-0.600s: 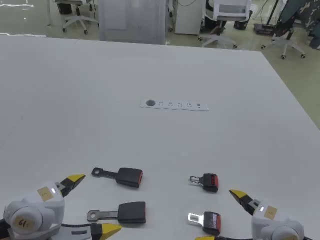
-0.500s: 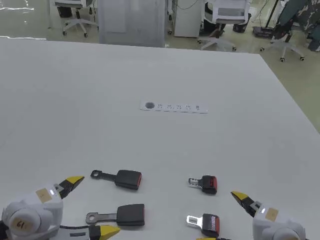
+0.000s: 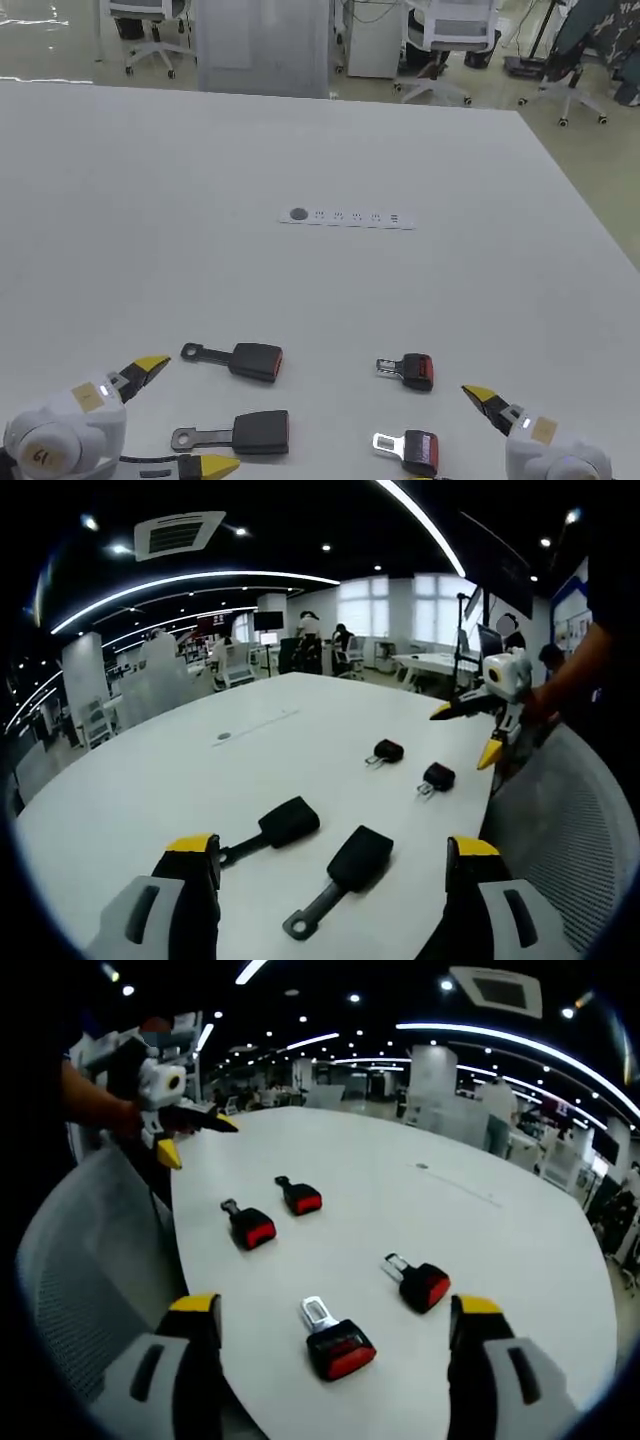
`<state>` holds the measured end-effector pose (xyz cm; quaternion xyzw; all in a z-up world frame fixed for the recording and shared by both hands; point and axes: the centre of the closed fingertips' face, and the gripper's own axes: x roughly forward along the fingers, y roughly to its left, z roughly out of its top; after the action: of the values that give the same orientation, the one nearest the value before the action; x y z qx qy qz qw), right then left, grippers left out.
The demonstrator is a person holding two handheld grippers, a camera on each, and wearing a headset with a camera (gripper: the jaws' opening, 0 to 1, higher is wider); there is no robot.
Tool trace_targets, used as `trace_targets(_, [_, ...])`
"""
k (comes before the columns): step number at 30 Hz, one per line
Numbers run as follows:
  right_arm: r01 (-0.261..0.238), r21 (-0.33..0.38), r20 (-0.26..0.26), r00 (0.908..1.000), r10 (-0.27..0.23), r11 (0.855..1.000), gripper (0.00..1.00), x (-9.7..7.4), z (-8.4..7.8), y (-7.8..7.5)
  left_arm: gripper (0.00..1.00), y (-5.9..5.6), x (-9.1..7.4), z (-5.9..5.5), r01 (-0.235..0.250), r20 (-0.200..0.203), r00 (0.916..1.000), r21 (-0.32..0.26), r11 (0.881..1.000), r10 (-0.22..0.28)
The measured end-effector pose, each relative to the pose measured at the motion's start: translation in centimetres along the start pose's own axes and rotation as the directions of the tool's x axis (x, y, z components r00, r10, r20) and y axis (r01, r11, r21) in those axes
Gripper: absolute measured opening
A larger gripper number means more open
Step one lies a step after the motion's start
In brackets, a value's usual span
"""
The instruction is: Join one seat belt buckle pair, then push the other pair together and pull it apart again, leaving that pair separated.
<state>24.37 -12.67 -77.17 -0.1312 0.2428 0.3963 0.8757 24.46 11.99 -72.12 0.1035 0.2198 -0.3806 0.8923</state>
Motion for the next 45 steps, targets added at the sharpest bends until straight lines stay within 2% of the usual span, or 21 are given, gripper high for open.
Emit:
trace_targets(8, [-0.003,-0.001,-0.002,1.0,0.003,1.0,0.96,0.0,-0.1,0.1,0.97,0.0,-0.2,-0.2,-0.002,0.001,1.0,-0.01,1.0,0.002])
trace_targets(20, [-0.005,-0.002,-0.006,1.0,0.005,1.0,0.94,-0.1,-0.2,0.2,0.96,-0.5,-0.2,-0.4,0.009,-0.016,0.9998,0.009,1.0,-0.009])
trace_targets(23, [0.011,-0.012,-0.015,0.9998,-0.011,1.0,0.94,-0.3,-0.4,-0.1,0.96,-0.3,-0.1,-0.5,0.009,-0.015,0.9998,0.012,1.0,-0.008])
trace_targets(25, [0.004,0.006,-0.012,0.9999,-0.004,1.0,0.94,-0.3,-0.5,0.0,0.96,-0.1,-0.1,-0.7,0.01,-0.014,0.9999,0.016,1.0,-0.01])
trace_targets(38, [0.003,0.011,-0.015,0.9999,-0.003,1.0,0.94,-0.3,-0.7,0.0,0.97,0.1,0.2,-1.3,0.017,-0.025,0.9995,0.02,1.0,-0.017])
trace_targets(45, [-0.002,0.009,-0.018,0.9998,0.002,1.0,0.93,-0.2,-0.8,-0.1,0.96,0.0,0.3,-1.2,0.023,-0.03,0.9993,0.027,0.999,-0.022])
